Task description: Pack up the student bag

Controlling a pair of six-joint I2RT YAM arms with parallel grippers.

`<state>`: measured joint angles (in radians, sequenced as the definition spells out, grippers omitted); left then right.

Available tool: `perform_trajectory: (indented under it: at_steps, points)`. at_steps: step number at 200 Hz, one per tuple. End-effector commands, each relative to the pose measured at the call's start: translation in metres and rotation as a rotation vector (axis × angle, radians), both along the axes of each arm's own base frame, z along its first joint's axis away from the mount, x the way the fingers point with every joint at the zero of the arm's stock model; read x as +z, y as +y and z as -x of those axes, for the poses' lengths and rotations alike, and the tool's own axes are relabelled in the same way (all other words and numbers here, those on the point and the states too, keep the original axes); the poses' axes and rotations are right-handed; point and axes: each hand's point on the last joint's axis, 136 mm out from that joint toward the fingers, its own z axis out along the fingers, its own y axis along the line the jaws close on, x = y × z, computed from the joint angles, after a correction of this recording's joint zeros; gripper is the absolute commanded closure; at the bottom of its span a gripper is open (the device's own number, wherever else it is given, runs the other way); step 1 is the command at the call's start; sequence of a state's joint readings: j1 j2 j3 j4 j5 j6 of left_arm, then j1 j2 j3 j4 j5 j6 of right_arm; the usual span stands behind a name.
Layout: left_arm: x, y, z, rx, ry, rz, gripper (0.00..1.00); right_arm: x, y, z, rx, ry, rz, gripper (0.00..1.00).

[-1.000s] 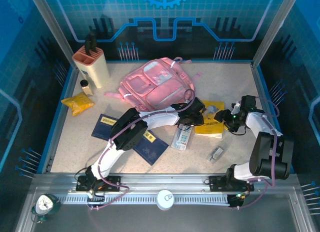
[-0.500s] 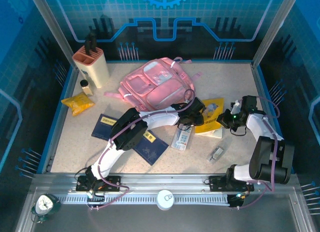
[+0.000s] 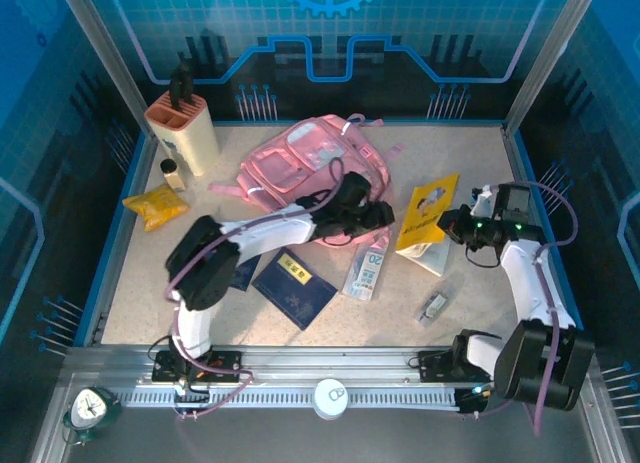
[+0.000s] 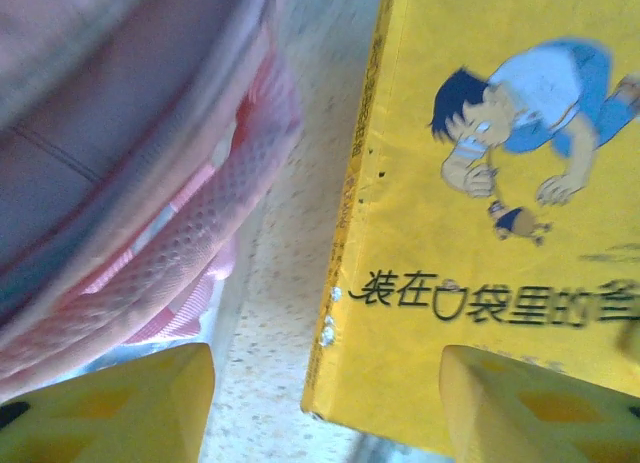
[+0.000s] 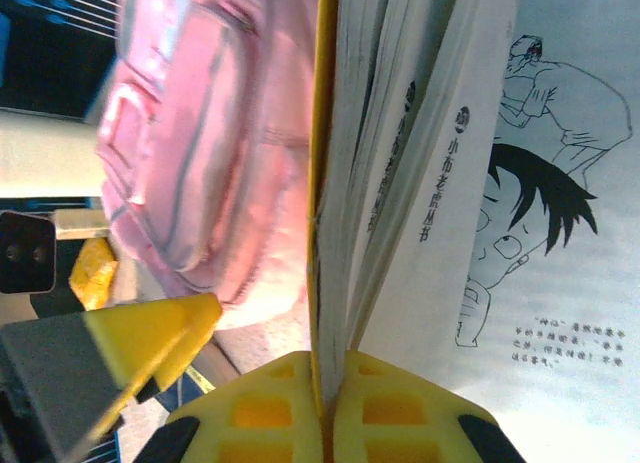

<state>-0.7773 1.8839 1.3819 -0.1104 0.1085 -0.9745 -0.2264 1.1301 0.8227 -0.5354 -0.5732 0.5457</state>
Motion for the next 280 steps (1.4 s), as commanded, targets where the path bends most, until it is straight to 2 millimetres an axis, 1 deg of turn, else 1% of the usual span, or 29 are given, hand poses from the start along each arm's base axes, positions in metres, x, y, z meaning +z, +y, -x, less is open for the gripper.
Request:
perform_trajectory:
  at_steps: [1, 15, 32, 53, 69, 81, 98, 108, 127, 139, 158, 174, 188, 203, 218, 220, 226, 234, 243, 260, 271, 280]
  points:
    - [0.044, 0.013, 0.004, 0.003, -0.047, 0.133, 0.32, 0.058, 0.023, -0.003, 0.082, -0.152, -0.046, 1.00]
    - [0.054, 0.034, 0.005, 0.021, -0.053, 0.150, 0.24, 0.073, 0.035, -0.002, 0.126, -0.191, -0.081, 1.00]
    - [0.063, 0.054, 0.001, 0.049, -0.056, 0.227, 0.18, 0.089, 0.054, 0.000, 0.195, -0.232, -0.108, 1.00]
    - [0.064, 0.069, -0.002, 0.064, -0.037, 0.294, 0.13, 0.105, 0.080, 0.002, 0.280, -0.269, -0.141, 1.00]
    - [0.068, 0.073, -0.004, 0.076, -0.041, 0.353, 0.12, 0.111, 0.096, 0.002, 0.325, -0.293, -0.179, 1.00]
    - [0.073, 0.070, -0.004, 0.064, -0.051, 0.389, 0.12, 0.115, 0.110, 0.002, 0.366, -0.300, -0.218, 1.00]
    - [0.079, 0.063, -0.004, 0.039, -0.046, 0.420, 0.12, 0.117, 0.124, 0.001, 0.399, -0.308, -0.252, 1.00]
    - [0.083, 0.062, -0.006, 0.040, -0.057, 0.449, 0.17, 0.115, 0.127, -0.001, 0.401, -0.309, -0.258, 1.00]
    - [0.094, 0.062, -0.007, 0.039, -0.090, 0.487, 0.27, 0.101, 0.128, -0.004, 0.396, -0.270, -0.264, 1.00]
    - [0.100, 0.060, -0.007, 0.024, -0.106, 0.498, 0.36, 0.093, 0.128, -0.005, 0.394, -0.252, -0.268, 1.00]
    - [0.109, 0.058, -0.007, 0.014, -0.128, 0.528, 0.53, 0.085, 0.126, -0.007, 0.384, -0.247, -0.251, 1.00]
    - [0.114, 0.057, -0.008, 0.009, -0.133, 0.545, 0.67, 0.087, 0.127, -0.009, 0.392, -0.260, -0.259, 1.00]
    - [0.120, 0.053, -0.007, -0.004, -0.138, 0.566, 0.73, 0.085, 0.128, -0.009, 0.401, -0.255, -0.264, 1.00]
    - [0.122, 0.051, -0.008, -0.012, -0.142, 0.570, 0.75, 0.080, 0.129, -0.009, 0.408, -0.239, -0.264, 1.00]
    - [0.124, 0.049, -0.008, -0.013, -0.150, 0.570, 0.74, 0.085, 0.130, -0.010, 0.411, -0.256, -0.274, 1.00]
    - [0.124, 0.049, -0.008, -0.013, -0.151, 0.570, 0.74, 0.078, 0.130, -0.008, 0.410, -0.239, -0.280, 1.00]
    - [0.124, 0.049, -0.008, -0.011, -0.153, 0.564, 0.70, 0.077, 0.131, -0.007, 0.414, -0.235, -0.293, 1.00]
    - [0.119, 0.049, -0.008, -0.007, -0.150, 0.536, 0.63, 0.078, 0.133, -0.005, 0.423, -0.234, -0.310, 1.00]
    - [0.111, 0.051, -0.009, 0.005, -0.141, 0.492, 0.60, 0.083, 0.134, -0.004, 0.431, -0.243, -0.323, 1.00]
    - [0.099, 0.054, -0.011, 0.028, -0.130, 0.455, 0.62, 0.092, 0.135, -0.002, 0.433, -0.271, -0.342, 1.00]
    - [0.099, 0.053, -0.011, 0.030, -0.126, 0.470, 0.66, 0.095, 0.135, -0.001, 0.434, -0.283, -0.348, 1.00]
    - [0.100, 0.051, -0.011, 0.023, -0.129, 0.482, 0.67, 0.093, 0.135, 0.000, 0.436, -0.278, -0.337, 1.00]
